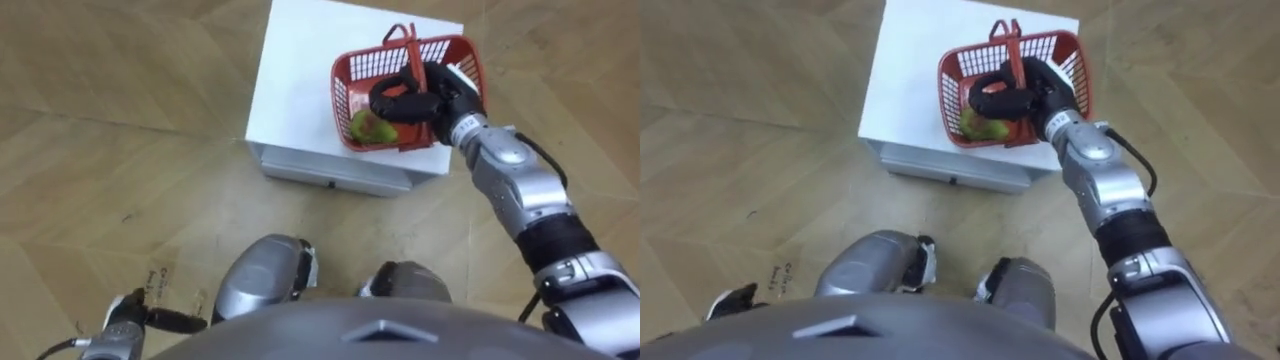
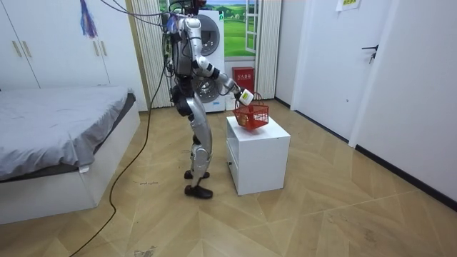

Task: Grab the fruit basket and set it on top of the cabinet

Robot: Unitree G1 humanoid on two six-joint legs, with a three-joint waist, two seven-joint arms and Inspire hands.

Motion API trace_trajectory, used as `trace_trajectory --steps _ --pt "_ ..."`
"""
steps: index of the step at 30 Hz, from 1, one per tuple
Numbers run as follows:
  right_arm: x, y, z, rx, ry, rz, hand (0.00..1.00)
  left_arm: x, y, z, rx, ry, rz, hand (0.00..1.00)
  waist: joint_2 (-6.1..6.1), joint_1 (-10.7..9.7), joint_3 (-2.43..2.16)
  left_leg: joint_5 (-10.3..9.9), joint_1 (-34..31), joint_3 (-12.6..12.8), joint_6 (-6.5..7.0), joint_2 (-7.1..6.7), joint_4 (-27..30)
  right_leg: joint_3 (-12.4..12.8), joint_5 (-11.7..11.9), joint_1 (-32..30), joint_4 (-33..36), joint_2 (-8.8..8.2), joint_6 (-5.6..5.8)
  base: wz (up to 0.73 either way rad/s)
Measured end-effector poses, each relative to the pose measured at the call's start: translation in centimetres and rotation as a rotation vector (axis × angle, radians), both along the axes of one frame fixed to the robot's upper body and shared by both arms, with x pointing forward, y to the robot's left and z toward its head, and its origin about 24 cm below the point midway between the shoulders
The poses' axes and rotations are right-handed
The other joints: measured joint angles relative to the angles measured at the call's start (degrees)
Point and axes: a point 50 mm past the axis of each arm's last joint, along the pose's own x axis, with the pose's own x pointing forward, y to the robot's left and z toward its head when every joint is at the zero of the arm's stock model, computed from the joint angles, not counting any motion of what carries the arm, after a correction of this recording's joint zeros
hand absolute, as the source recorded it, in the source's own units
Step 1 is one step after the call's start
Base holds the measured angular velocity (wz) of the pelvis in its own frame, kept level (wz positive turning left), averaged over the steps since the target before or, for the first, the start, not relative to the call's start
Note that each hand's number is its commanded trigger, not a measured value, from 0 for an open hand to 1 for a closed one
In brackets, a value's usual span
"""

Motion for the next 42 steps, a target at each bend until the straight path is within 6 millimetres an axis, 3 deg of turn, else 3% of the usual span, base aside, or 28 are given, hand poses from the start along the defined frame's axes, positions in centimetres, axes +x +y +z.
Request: trace_trajectory --steps 2,3,4,5,10,15,21,25,28,29,30,31,35,42 --pt "0.0 -0.2 0.1 -0.002 -0.003 -0.001 1.0 -0.2 -0.1 0.0 0.015 0.007 -0.009 0.0 0.4 0.05 -0.15 0.03 2.45 -0.79 0.13 -0.42 -2.16 0.28 3.0 2.18 -11.18 2.21 -1.83 0.25" --pt "0.1 -0.3 0.2 0.0 -0.006 -0.001 1.0 -0.4 0.0 0.0 0.018 0.01 -0.008 0.0 0.42 0.04 -0.23 0.03 2.99 -1.08 0.13 -0.46 -2.67 0.35 4.38 2.78 -12.23 2.58 -2.32 0.19" --pt "0.2 -0.3 0.5 0.001 -0.018 0.001 1.0 -0.9 0.0 0.0 0.023 0.023 -0.01 0.0 0.27 0.13 -0.42 0.02 3.79 -1.57 0.09 -0.63 -3.61 0.1 7.73 4.15 -14.03 2.89 -2.77 0.26" --pt "0.4 -0.4 0.9 0.0 -0.037 0.002 1.0 -1.3 -0.2 -0.1 0.02 0.034 -0.007 0.0 0.44 -0.09 -0.52 -0.05 4.29 -2.37 -0.08 -0.76 -4.15 -0.32 9.75 5.27 -14.65 3.16 -2.23 0.27" --pt "0.6 -0.7 1.2 -0.005 -0.046 0.001 1.0 -2.7 -0.6 -0.3 0.003 0.078 0.009 0.0 0.66 -0.01 -0.59 0.4 6.81 -4.32 -0.85 0.01 -7.68 -3.06 9.65 8.84 -17.95 3.57 -2.4 0.24" --pt "1.3 -0.7 1.2 0.027 -0.038 -0.016 1.0 -3.1 -0.6 -0.3 -0.005 0.107 0.013 0.0 0.36 0.37 -0.44 0.5 7.49 -3.54 -0.97 0.29 -8.09 -2.96 9.55 8.93 -18.03 3.66 -2.35 0.02" --pt "1.7 -1.0 0.5 0.049 0.013 -0.049 1.0 -3.5 -0.4 -0.3 -0.002 0.128 0.018 0.0 -0.89 0.42 0.16 0.5 7.52 -3.73 -0.93 0.26 -8.93 -3.34 9.76 10.13 -20.16 4.17 -2.23 0.03" --pt "1.3 -1.3 -0.7 0.047 0.071 -0.062 1.0 -3.6 -0.6 -0.4 -0.019 0.138 0.009 0.0 -0.72 0.64 0.22 0.48 6.76 -4.39 -0.94 0.37 -9.09 -4.6 9.88 10.06 -20.89 4.26 -2.38 0.11" --pt "1.0 -1.5 -1.3 0.043 0.097 -0.074 1.0 -3.1 -1.0 -0.5 -0.037 0.138 -0.015 0.0 0.05 0.6 0.43 0.49 5.3 -5.2 -0.96 0.25 -8.17 -5.23 9.89 9.18 -20.96 4.23 -2.39 0.13" --pt "1.0 -1.4 -1.4 0.047 0.101 -0.073 0.67 -3.1 -1.2 -0.6 -0.05 0.142 -0.023 0.0 0.45 0.92 0.33 0.49 4.76 -5.13 -0.96 0.25 -8.02 -5.12 9.89 8.63 -20.96 4.24 -2.38 0.0" --pt "1.0 -1.3 -1.4 0.049 0.1 -0.072 0.4 -3.1 -1.3 -0.6 -0.055 0.143 -0.025 0.0 0.7 0.93 0.32 0.49 4.49 -5.11 -0.96 0.23 -7.9 -5.11 9.89 8.42 -20.96 4.23 -2.38 0.0" --pt "1.0 -1.1 -1.4 0.056 0.101 -0.069 0.0 -3.1 -1.4 -0.7 -0.062 0.146 -0.026 0.0 1.19 0.95 0.21 0.49 4.28 -5.08 -0.96 0.22 -7.83 -5.08 9.89 8.03 -20.96 4.22 -2.38 0.0" --pt "1.1 -0.8 -1.3 0.071 0.081 -0.054 0.0 -3.2 -1.4 -0.7 -0.068 0.16 -0.03 0.0 2.09 1.35 -0.26 0.51 2.98 -4.09 -0.96 0.29 -7.71 -4.94 9.87 6.58 -20.88 4.12 -2.35 -0.03" --pt "0.7 -1.0 -1.8 0.074 0.105 -0.051 0.0 -3.2 -1.3 -0.6 -0.066 0.17 -0.054 0.0 2.2 1.4 -0.33 0.51 2.73 -3.57 -0.96 0.49 -7.71 -4.88 9.86 6.49 -20.82 4.15 -2.33 0.0"
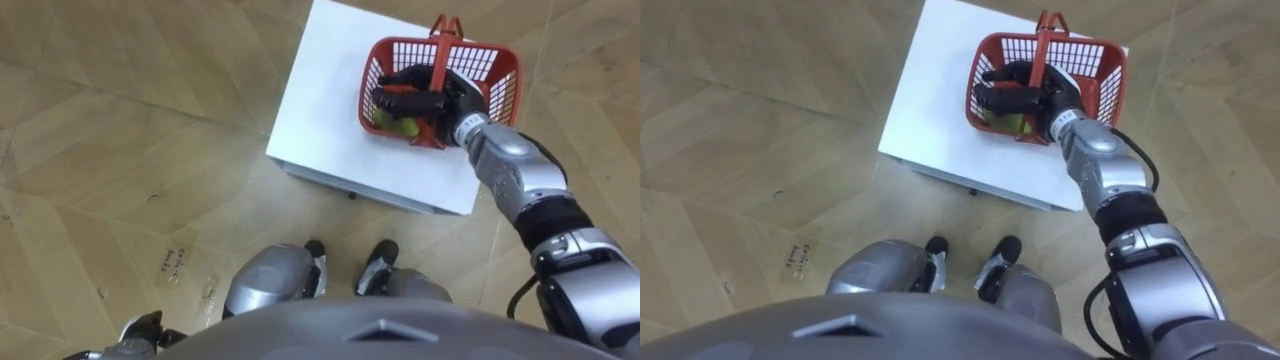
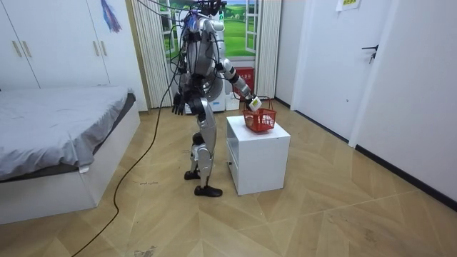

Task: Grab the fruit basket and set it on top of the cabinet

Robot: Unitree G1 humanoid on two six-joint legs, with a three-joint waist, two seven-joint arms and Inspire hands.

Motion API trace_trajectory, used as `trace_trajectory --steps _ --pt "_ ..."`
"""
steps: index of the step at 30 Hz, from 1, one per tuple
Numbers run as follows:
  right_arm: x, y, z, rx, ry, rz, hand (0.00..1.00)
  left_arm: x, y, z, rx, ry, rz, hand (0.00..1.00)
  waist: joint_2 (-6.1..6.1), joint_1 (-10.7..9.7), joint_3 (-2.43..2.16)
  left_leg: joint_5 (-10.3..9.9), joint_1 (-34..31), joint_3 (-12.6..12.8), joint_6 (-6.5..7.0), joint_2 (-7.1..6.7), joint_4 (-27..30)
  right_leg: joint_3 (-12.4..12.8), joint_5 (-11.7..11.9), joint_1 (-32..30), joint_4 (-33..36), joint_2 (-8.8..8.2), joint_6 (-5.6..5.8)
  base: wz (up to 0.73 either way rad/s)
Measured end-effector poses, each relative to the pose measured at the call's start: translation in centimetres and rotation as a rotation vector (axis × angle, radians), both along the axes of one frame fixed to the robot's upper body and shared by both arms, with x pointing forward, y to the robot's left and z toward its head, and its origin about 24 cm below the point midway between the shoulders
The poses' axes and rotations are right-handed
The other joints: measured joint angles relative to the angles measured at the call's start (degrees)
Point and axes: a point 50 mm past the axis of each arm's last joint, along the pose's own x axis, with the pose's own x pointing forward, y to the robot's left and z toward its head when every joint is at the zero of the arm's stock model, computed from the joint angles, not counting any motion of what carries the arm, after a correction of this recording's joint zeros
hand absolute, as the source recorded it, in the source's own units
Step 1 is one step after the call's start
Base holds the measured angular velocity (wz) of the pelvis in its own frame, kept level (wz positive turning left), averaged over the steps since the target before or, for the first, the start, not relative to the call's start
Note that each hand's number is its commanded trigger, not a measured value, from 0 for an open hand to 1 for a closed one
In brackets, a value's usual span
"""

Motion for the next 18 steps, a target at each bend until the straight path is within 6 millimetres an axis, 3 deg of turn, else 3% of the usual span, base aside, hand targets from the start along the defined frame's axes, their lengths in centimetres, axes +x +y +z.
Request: trace_trajectory --steps 18 --pt "-1.4 -0.2 -1.6 0.003 0.074 -0.014 0.0 0.0 -0.1 0.0 -0.005 0.002 -0.001 0.0 -0.15 -0.58 0.0 0.0 0.86 0.18 0.0 0.13 -0.16 -0.48 0.04 0.35 0.84 -0.16 -0.07 0.0"
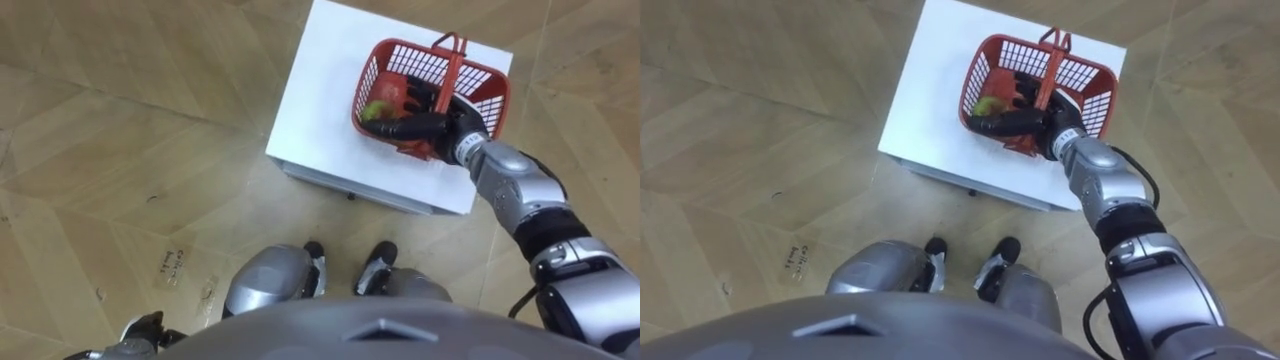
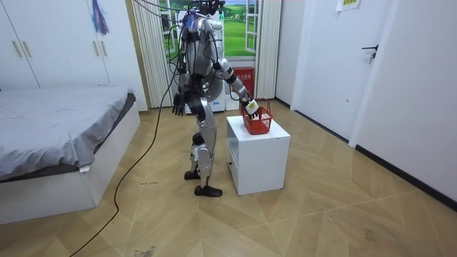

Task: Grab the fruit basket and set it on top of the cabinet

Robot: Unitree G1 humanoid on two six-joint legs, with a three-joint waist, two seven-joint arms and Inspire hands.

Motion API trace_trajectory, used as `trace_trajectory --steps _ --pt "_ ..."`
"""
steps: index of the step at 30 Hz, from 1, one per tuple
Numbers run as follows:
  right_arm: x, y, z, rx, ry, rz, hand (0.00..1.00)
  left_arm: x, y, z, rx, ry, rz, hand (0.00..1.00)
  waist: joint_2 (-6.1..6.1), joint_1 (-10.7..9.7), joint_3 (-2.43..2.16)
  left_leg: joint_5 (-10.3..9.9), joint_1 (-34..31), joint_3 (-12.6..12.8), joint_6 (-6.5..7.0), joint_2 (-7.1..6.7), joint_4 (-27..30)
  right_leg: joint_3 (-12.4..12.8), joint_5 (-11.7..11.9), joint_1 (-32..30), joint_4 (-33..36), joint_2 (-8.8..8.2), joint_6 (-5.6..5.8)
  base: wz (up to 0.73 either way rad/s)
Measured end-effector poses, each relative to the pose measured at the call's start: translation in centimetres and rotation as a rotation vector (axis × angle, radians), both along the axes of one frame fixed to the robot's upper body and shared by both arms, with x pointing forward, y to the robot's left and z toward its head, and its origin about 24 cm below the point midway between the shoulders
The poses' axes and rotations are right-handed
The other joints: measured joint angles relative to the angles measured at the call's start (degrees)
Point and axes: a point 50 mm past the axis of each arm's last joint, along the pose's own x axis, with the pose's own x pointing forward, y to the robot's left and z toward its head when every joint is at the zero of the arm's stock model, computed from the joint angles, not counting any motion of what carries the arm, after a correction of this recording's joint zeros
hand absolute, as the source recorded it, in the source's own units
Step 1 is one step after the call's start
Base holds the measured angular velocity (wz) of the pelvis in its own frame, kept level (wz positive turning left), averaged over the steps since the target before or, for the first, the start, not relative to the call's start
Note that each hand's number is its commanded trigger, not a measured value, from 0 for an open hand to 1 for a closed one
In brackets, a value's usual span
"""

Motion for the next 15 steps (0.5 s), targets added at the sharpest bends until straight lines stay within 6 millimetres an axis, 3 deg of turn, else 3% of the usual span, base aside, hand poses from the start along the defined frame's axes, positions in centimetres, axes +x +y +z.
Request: trace_trajectory --steps 15 --pt "-0.53 0.36 -0.77 0.014 0.035 -0.013 0.0 -0.23 -0.2 -0.08 0.004 0.017 -0.01 0.0 -1.78 -2.42 0.04 0.09 2.25 2.92 0.14 0.26 -1.52 1.04 -0.07 1.42 0.02 -0.09 0.04 -0.05"
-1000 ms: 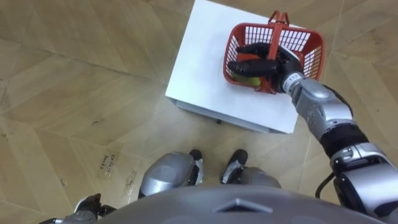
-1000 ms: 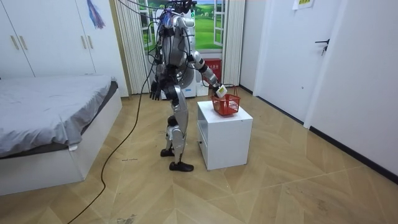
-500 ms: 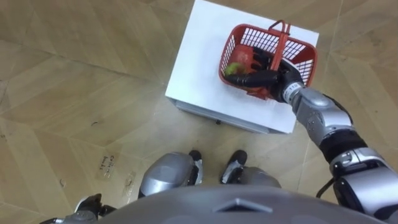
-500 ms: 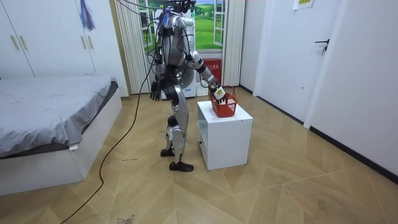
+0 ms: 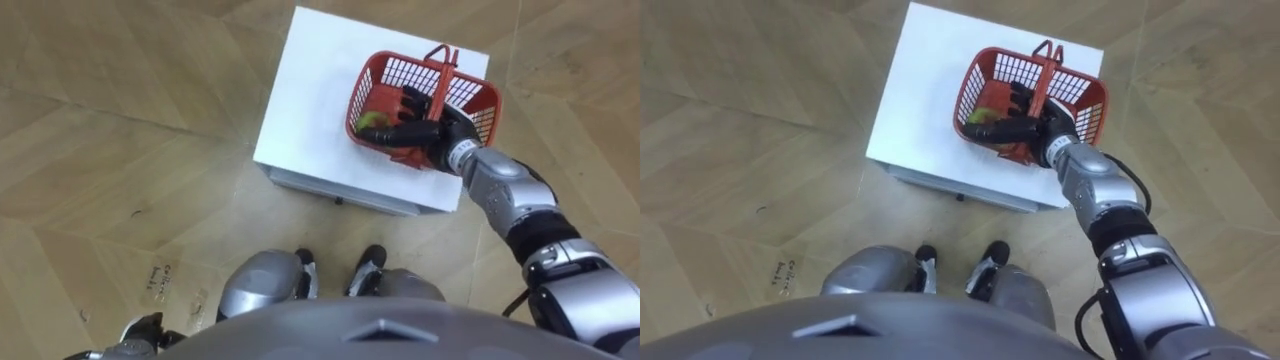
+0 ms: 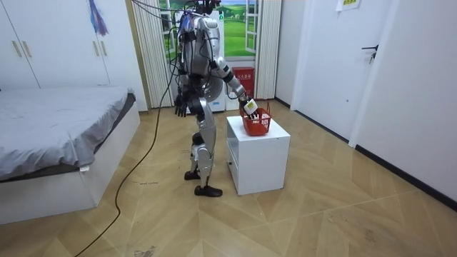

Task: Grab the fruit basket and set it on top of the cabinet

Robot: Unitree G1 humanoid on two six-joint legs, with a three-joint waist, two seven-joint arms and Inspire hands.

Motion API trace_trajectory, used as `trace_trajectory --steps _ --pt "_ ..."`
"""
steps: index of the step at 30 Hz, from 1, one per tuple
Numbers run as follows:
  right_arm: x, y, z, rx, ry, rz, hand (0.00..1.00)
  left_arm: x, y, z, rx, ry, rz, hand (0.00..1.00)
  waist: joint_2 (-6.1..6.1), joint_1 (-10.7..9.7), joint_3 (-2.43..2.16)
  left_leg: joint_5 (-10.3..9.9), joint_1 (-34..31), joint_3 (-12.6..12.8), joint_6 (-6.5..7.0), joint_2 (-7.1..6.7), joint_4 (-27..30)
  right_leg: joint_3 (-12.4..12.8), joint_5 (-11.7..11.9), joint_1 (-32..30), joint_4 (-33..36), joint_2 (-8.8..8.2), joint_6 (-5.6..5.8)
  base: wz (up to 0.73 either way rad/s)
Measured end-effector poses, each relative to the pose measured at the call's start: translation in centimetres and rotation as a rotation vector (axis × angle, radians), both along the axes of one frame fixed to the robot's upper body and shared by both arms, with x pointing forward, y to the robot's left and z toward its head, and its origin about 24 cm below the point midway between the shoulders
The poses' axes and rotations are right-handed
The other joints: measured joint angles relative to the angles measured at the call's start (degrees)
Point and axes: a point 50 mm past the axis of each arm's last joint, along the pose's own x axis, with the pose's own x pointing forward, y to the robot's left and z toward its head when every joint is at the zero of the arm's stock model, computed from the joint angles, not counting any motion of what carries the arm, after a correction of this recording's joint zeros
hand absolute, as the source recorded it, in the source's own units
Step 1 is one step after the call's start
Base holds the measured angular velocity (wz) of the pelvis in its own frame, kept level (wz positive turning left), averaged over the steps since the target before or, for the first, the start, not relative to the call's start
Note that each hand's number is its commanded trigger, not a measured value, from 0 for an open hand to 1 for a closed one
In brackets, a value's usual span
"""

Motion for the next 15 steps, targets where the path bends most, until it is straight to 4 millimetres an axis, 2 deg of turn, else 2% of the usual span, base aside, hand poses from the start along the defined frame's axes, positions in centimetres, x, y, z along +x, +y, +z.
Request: trace_trajectory --steps 3,6,10,12,15 --pt "-0.8 -0.6 -0.3 0.015 0.004 -0.037 0.0 0.2 0.2 0.1 0.002 -0.018 0.027 0.0 -0.15 -0.92 -0.2 -0.01 0.78 -0.1 -0.01 0.16 -0.34 -0.02 0.01 0.71 -0.55 0.26 -0.01 0.0" --pt "-1.3 -1.0 -0.1 0.019 -0.017 -0.053 0.0 0.2 0.2 0.1 0.002 -0.025 0.039 0.0 -0.06 -2.69 -0.25 0.0 0.8 0.12 -0.01 0.18 -0.11 0.12 0.02 0.79 -0.89 0.32 -0.01 0.0" --pt "-1.6 -2.0 0.0 0.005 -0.032 -0.088 0.0 0.3 0.3 0.1 0.004 -0.041 0.05 0.0 -0.11 -3.34 -0.31 0.0 2.41 3.25 -0.01 0.74 -0.97 1.61 0.11 1.49 -1.24 0.39 0.11 -0.19" --pt "-2.1 -2.3 0.0 -0.003 -0.044 -0.088 0.0 0.4 0.3 0.1 0.007 -0.049 0.048 0.0 -0.08 -3.73 -0.69 0.0 2.88 3.85 -0.01 0.86 -1.73 1.78 0.13 1.64 -1.51 0.49 0.11 -0.13" --pt "-2.8 -2.6 0.1 -0.005 -0.06 -0.086 0.0 0.5 0.3 0.1 0.006 -0.055 0.046 0.0 -0.06 -4.38 -0.73 0.0 3.59 4.89 -0.01 1.19 -2.18 2.99 0.49 1.94 -2.01 1.27 0.03 -0.15"
